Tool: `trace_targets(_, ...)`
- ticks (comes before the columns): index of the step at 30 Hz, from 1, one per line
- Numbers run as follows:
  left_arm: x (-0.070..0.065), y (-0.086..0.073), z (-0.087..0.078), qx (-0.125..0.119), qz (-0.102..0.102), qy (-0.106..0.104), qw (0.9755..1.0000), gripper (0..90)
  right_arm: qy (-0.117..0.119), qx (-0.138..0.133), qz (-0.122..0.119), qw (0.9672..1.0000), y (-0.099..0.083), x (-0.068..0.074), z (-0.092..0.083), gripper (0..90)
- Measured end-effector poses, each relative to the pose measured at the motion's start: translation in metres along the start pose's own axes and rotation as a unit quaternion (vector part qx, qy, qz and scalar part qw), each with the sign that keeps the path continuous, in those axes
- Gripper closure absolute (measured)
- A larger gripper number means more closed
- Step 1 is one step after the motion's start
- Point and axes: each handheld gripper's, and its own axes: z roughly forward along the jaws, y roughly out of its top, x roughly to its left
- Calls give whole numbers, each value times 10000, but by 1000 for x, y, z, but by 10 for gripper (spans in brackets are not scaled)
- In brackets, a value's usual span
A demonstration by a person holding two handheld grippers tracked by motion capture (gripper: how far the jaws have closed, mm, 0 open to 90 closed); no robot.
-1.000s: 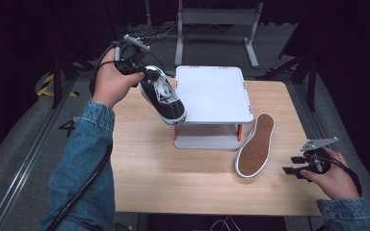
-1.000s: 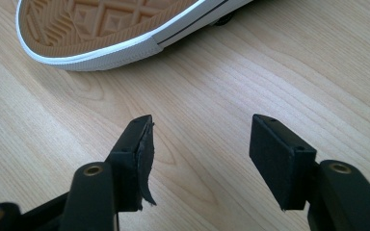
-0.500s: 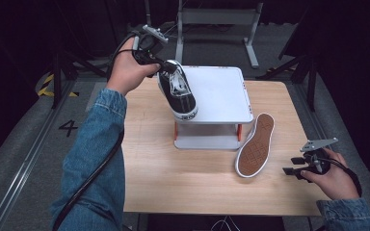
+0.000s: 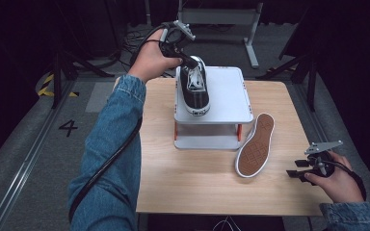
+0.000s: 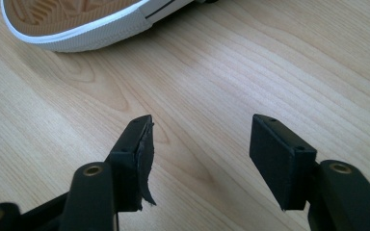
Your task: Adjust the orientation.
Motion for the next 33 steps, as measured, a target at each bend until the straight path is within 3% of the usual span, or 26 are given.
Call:
trace_targets(8,12,14,23,314,205,-10,9993,884,-35,26,102,9999,-7,-3,-2,425)
trace_targets(13,15,20,34,592,402,35,9974,884,-32,79,162,9998,-12,-5,1,424)
trace_targets(21,15,17,45,733,485,-27,9961,883,4,145,130,9998,-11,-4,5,421)
trace_targets(27,12,12,51,676,333,-313,9967,881,5,124,111,9999,-11,-3,4,419)
trace_targets(30,11,10,52,616,161,-310,9975,872,31,97,117,9999,-11,-3,4,419)
trace_targets(33,8,9,50,562,33,-267,9981,801,41,72,98,9999,-10,-3,3,417)
